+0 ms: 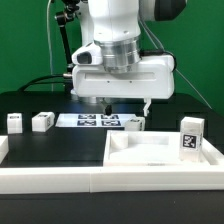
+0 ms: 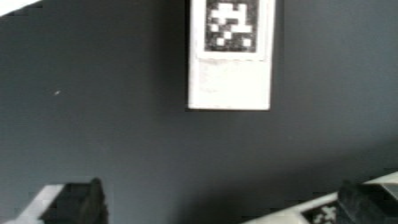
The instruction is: Assemble square table
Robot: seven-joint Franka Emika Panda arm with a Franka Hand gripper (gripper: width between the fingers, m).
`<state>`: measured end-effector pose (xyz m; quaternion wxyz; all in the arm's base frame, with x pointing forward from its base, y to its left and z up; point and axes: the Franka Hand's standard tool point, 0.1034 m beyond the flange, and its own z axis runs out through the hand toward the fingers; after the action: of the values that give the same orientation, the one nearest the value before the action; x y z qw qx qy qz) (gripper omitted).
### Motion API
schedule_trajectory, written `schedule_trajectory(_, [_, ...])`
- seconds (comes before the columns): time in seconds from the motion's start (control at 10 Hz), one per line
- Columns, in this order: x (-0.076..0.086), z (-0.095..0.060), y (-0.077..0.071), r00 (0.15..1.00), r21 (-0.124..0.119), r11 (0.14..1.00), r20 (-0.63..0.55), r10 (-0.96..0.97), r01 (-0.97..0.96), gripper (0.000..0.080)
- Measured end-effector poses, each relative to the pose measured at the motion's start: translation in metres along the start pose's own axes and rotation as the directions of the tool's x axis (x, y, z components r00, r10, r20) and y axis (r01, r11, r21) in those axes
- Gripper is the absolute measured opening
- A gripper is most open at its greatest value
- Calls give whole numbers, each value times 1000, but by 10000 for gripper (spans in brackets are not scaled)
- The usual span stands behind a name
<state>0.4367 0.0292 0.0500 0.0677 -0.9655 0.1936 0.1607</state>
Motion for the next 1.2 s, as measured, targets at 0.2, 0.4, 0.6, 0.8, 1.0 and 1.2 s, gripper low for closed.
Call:
schedule_trajectory(0.2, [3, 1, 2, 994, 1, 1000, 107, 13, -13, 649])
schedule_trajectory(0.4, [0, 5, 3, 970, -6, 1000, 243, 25, -24, 649])
schedule_trajectory(0.6, [-5, 9, 5, 935, -16, 999, 352, 37, -33, 649])
schedule_trajectory(0.8, [1, 11, 8, 888, -26, 998, 456, 58, -52, 649])
schedule_trajectory(1.0, [-2, 18, 8, 849, -39, 998, 525, 67, -55, 649])
schedule_trajectory(1.2, [-5, 23, 6, 810, -50, 998, 583, 66, -46, 649])
